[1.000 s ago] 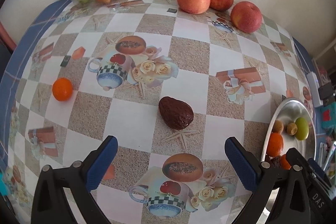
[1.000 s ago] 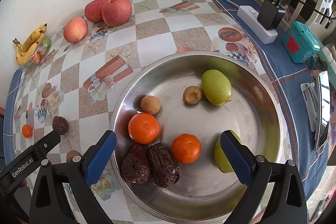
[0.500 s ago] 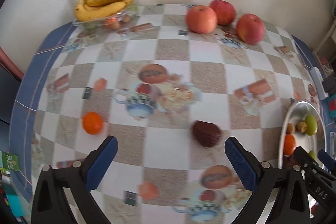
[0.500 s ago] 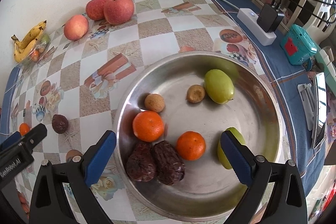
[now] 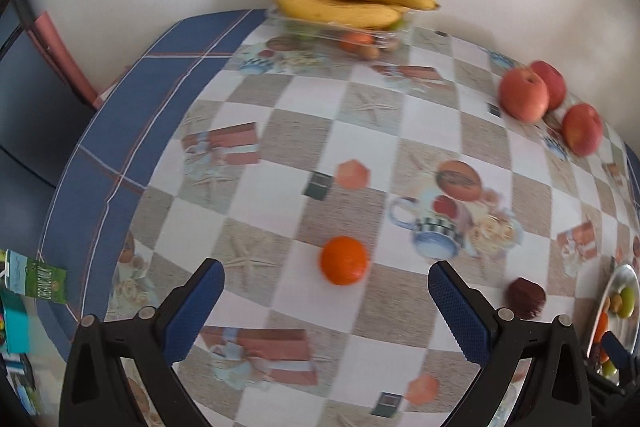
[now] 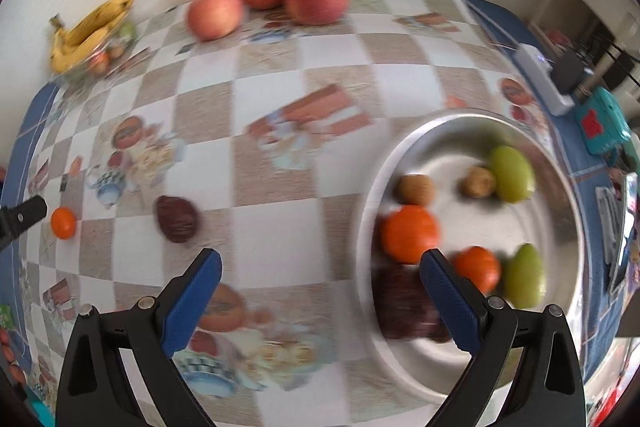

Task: Organize fruits
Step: 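Move the left tool to the mandarin orange while the right tool approaches the last date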

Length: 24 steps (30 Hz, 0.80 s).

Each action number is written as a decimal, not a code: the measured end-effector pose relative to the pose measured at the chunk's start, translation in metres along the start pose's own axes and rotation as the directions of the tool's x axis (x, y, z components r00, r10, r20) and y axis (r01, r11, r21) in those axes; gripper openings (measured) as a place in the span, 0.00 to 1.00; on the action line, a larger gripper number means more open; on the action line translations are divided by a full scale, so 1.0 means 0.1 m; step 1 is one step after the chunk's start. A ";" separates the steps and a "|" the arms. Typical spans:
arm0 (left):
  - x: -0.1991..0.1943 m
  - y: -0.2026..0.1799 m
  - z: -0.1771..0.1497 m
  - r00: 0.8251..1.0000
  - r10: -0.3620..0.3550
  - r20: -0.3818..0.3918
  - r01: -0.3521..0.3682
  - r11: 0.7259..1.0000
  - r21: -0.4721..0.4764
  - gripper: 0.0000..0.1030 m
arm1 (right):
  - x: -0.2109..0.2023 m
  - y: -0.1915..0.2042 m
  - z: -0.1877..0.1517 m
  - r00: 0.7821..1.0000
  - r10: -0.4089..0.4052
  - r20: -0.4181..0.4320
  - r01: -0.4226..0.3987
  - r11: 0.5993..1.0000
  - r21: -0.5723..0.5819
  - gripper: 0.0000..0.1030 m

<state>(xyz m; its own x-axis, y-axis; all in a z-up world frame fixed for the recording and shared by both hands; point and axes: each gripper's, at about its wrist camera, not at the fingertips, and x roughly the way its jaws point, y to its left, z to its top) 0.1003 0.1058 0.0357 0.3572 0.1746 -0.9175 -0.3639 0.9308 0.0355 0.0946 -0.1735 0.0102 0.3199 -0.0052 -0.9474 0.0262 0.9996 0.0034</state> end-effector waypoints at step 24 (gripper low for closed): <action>0.52 0.08 0.02 0.985 -0.130 -0.116 0.120 0.988 -0.094 0.99 | 0.46 0.88 0.02 0.996 0.038 -0.081 -0.046 0.993 -0.105 0.97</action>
<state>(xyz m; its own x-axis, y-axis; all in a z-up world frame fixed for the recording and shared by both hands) 0.1177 0.1227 -0.0114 0.2991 0.0131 -0.9541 -0.3977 0.9106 -0.1121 0.1132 -0.0858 -0.0330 0.2426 0.0345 -0.9695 -0.0880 0.9960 0.0135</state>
